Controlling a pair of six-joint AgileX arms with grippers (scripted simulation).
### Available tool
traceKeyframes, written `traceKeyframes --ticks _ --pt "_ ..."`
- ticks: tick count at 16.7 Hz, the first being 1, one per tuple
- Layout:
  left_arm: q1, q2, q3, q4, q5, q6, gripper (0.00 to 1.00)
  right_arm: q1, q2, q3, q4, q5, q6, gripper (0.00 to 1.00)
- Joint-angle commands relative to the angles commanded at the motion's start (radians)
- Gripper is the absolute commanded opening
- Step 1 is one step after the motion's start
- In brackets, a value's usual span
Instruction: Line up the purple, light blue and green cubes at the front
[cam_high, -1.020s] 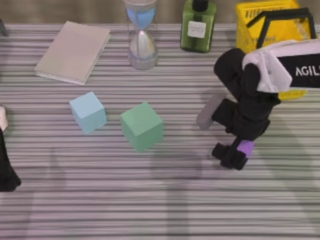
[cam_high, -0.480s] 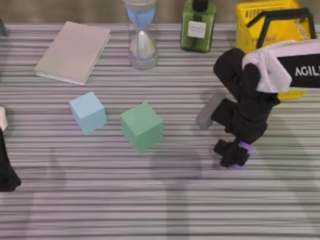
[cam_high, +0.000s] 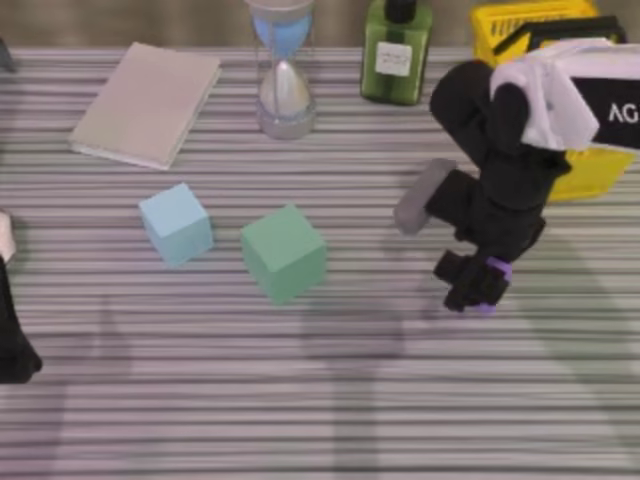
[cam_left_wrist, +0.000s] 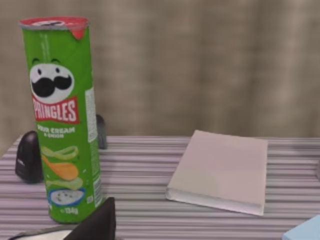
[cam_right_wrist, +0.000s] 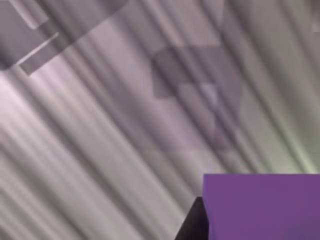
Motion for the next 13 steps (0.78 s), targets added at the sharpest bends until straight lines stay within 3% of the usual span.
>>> traceKeyframes --ticks 3,8,13 --pt "0.0 0.0 0.0 0.0 0.0 0.0 1.0 0.003 -0.04 0.047 -0.083 0.0 -0.001 0.0" --pt "0.0 0.0 0.0 0.0 0.0 0.0 1.0 0.0 -0.043 0.048 -0.088 0.0 -0.002 0.0" --pt "0.0 0.0 0.0 0.0 0.0 0.0 1.0 0.094 -0.138 -0.046 -0.087 -0.005 -0.125 0.0"
